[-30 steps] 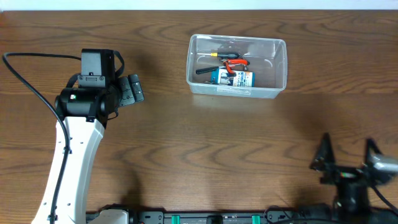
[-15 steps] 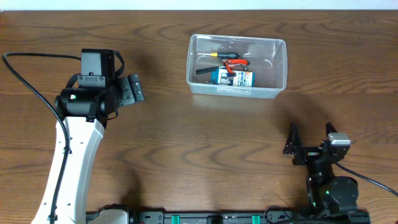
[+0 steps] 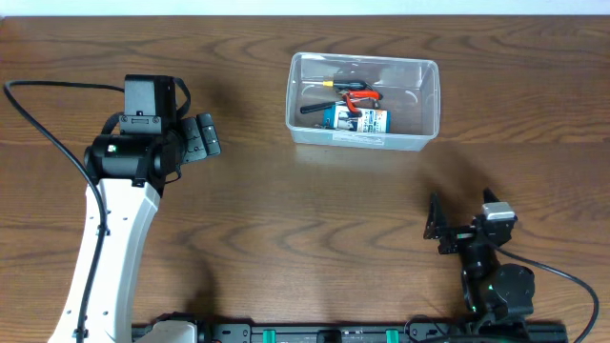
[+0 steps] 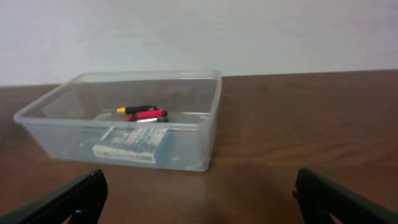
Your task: Pack container
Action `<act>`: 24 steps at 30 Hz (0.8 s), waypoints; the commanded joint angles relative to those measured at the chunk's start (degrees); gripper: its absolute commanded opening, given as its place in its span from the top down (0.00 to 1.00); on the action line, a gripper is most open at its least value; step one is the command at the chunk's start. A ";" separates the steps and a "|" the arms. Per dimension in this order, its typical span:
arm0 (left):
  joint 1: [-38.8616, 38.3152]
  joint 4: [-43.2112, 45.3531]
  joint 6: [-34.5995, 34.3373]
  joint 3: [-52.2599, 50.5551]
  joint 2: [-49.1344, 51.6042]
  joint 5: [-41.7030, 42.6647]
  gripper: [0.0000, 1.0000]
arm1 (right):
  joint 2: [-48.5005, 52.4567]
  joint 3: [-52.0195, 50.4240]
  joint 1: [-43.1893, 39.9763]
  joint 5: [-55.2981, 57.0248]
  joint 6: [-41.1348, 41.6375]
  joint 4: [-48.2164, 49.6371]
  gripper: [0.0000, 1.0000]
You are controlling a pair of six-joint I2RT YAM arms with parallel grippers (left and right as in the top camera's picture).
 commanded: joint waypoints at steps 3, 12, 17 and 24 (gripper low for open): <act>0.28 -0.17 -0.28 0.68 0.02 -0.85 0.02 | -0.57 -0.39 -0.52 -2.34 -8.15 0.33 0.01; 0.28 -0.20 -0.28 0.68 0.02 -0.85 0.02 | -0.57 -0.39 -0.52 -2.19 -8.22 0.31 0.01; 0.28 -0.20 -0.28 0.68 0.02 -0.85 0.02 | -0.55 -0.39 -0.52 -2.19 -8.22 0.33 0.01; 0.28 -0.20 -0.28 0.68 0.02 -0.87 0.02 | -0.55 -0.37 -0.52 -2.19 -8.22 0.31 0.01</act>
